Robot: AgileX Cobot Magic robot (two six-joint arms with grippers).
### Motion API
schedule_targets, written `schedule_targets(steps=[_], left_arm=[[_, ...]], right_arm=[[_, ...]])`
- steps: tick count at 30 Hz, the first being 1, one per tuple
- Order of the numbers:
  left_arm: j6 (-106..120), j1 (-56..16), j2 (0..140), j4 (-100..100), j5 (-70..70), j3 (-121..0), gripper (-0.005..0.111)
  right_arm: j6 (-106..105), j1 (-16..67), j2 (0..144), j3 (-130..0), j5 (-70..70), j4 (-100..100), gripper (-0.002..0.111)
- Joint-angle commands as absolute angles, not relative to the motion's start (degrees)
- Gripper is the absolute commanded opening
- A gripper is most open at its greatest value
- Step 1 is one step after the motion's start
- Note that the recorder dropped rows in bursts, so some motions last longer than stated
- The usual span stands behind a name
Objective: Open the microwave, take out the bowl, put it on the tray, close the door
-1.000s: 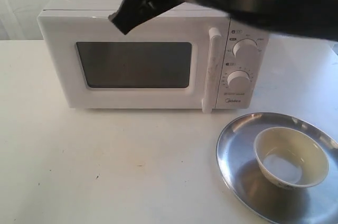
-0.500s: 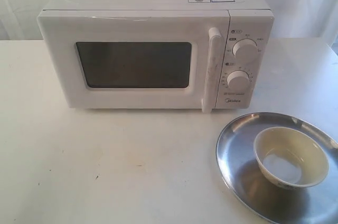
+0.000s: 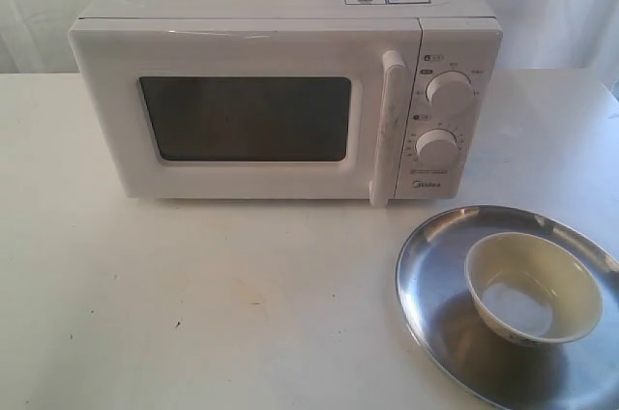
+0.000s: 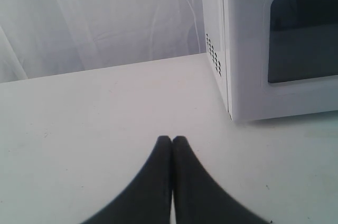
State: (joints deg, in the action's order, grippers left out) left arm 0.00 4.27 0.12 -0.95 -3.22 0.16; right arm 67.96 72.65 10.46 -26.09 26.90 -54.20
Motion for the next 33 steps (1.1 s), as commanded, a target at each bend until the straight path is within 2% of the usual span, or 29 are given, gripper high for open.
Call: schedule_targets(steps=[1,11,13,18,25,28,33], left_arm=[[0.00,4.20,0.00,-0.50,-3.46,0.00,0.000],[0.00,4.20,0.00,-0.50,-3.46,0.00,0.000],[0.00,4.20,0.00,-0.50,-3.46,0.00,0.000],[0.00,4.20,0.00,-0.50,-3.46,0.00,0.000],[0.00,4.20,0.00,-0.50,-3.46,0.00,0.000],[0.00,4.20,0.00,-0.50,-3.46,0.00,0.000],[0.00,4.20,0.00,-0.50,-3.46,0.00,0.000]], right_arm=[[68.34,73.05,10.08,-25.84,27.00,-53.83,0.000],[68.13,73.05,8.94,-25.25,27.26,-53.95,0.000],[66.49,70.65,7.76,-23.69,27.15,-53.95,0.000],[67.17,55.45,4.53,-17.34,23.79,-54.05,0.000],[67.17,29.17,3.84,-8.38,5.36,-56.13,0.000],[67.17,24.72,2.81,-6.11,2.03,-56.13,0.000],[63.76,22.85,0.47,-4.33,0.83,-56.59,0.000]])
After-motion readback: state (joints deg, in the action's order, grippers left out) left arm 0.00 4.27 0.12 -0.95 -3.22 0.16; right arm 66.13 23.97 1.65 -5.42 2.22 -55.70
